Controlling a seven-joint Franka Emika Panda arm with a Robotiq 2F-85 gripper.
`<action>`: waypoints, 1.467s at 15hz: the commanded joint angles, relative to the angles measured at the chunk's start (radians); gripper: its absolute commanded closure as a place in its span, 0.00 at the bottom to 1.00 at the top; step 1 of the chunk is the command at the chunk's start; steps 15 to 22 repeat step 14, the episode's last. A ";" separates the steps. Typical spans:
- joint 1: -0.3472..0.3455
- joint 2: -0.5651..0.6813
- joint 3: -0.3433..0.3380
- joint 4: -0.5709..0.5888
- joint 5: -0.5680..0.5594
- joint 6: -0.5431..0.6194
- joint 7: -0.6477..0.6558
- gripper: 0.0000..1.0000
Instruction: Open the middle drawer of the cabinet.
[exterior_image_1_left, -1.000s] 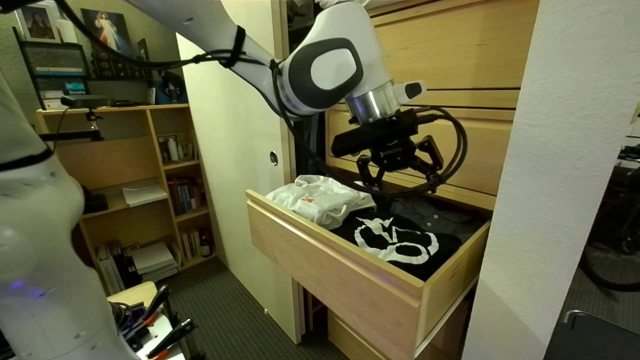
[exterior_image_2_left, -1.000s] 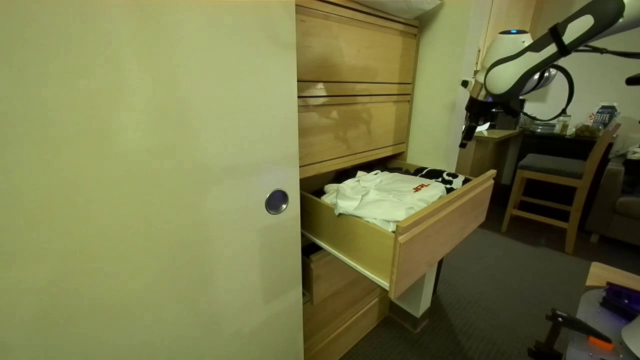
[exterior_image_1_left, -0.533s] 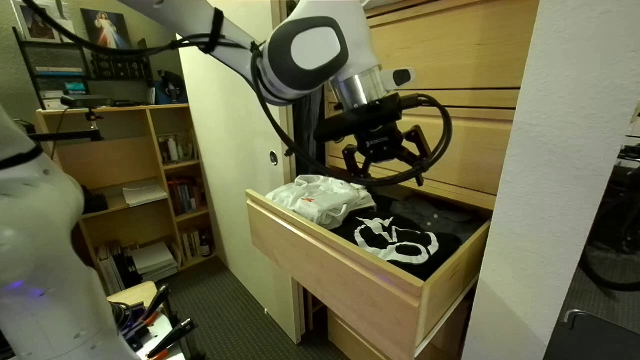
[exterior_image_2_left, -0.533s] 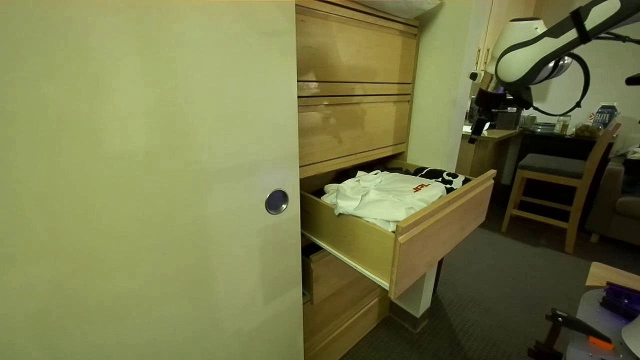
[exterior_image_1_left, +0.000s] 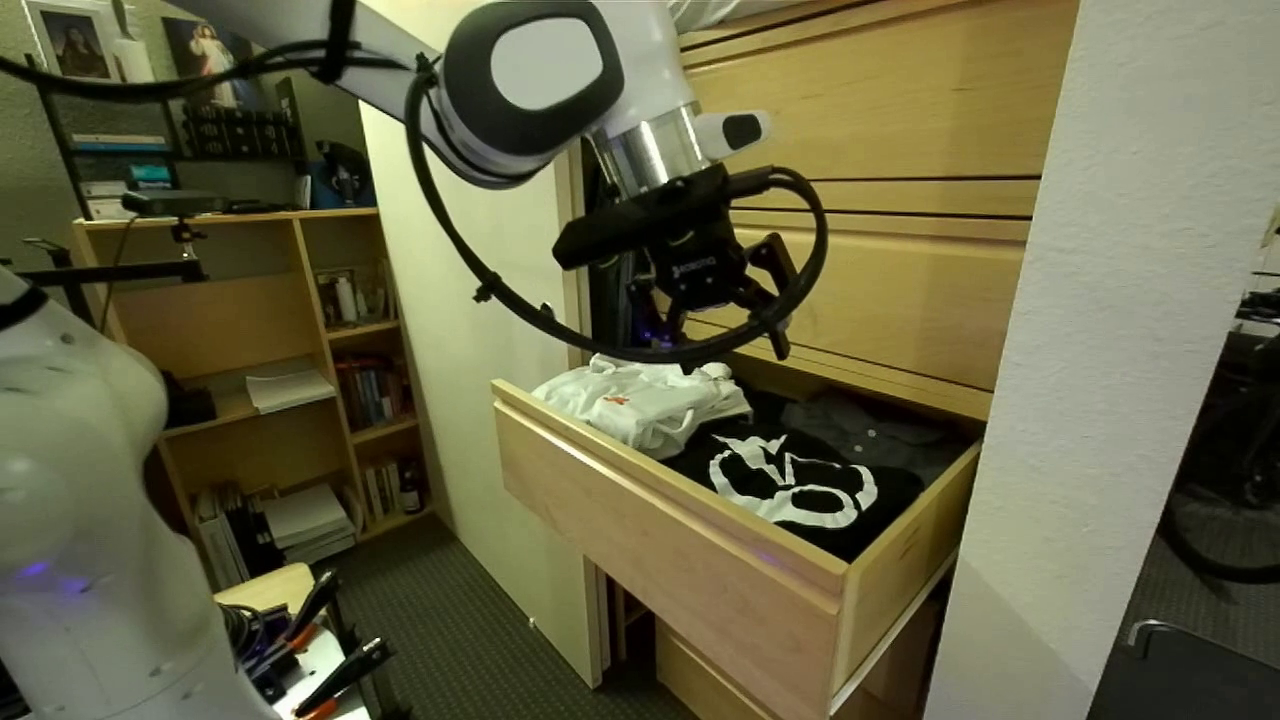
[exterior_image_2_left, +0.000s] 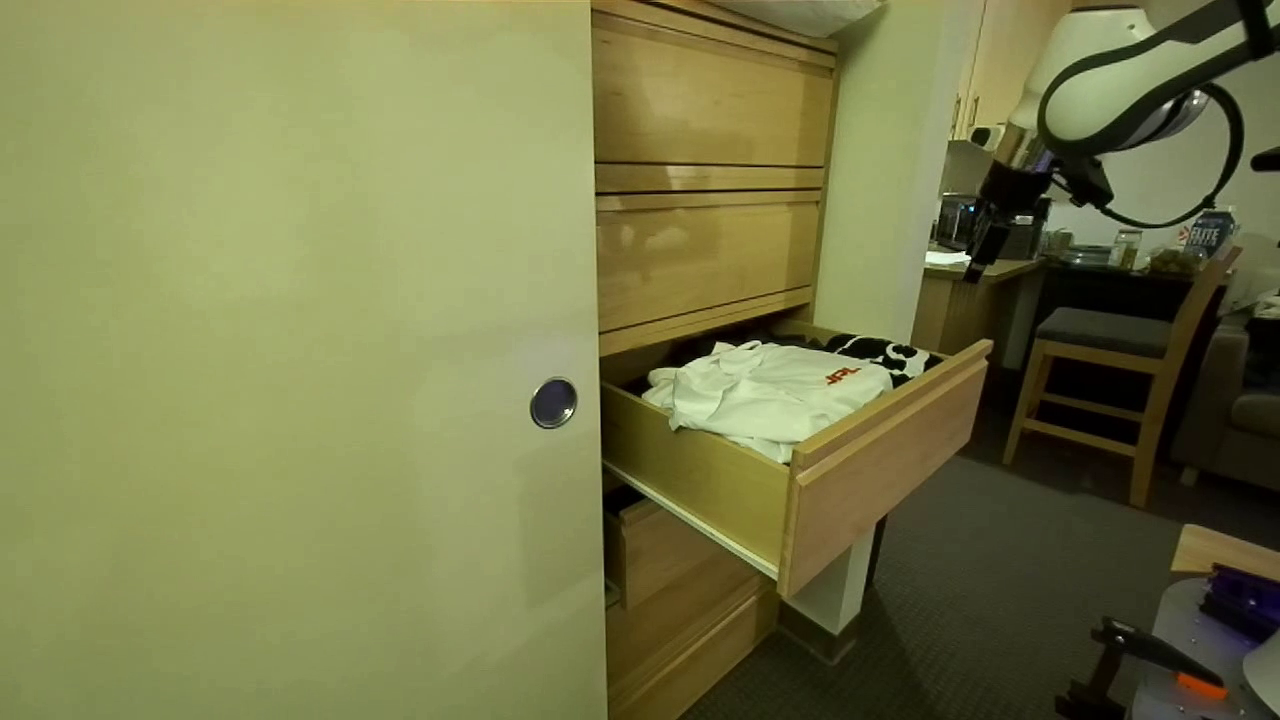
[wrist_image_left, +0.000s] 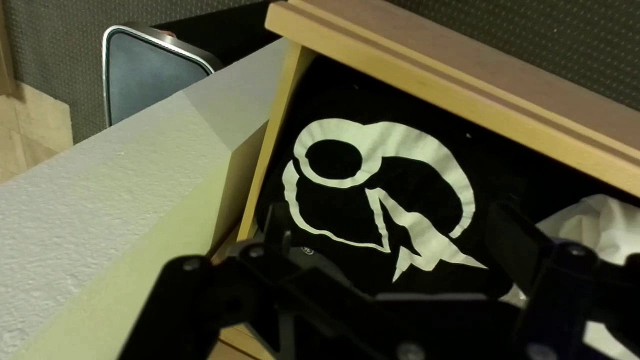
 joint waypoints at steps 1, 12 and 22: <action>0.004 -0.103 0.018 -0.074 -0.038 -0.047 0.028 0.00; 0.053 -0.177 0.033 -0.111 -0.016 -0.120 0.024 0.00; 0.053 -0.175 0.026 -0.111 -0.015 -0.120 0.024 0.00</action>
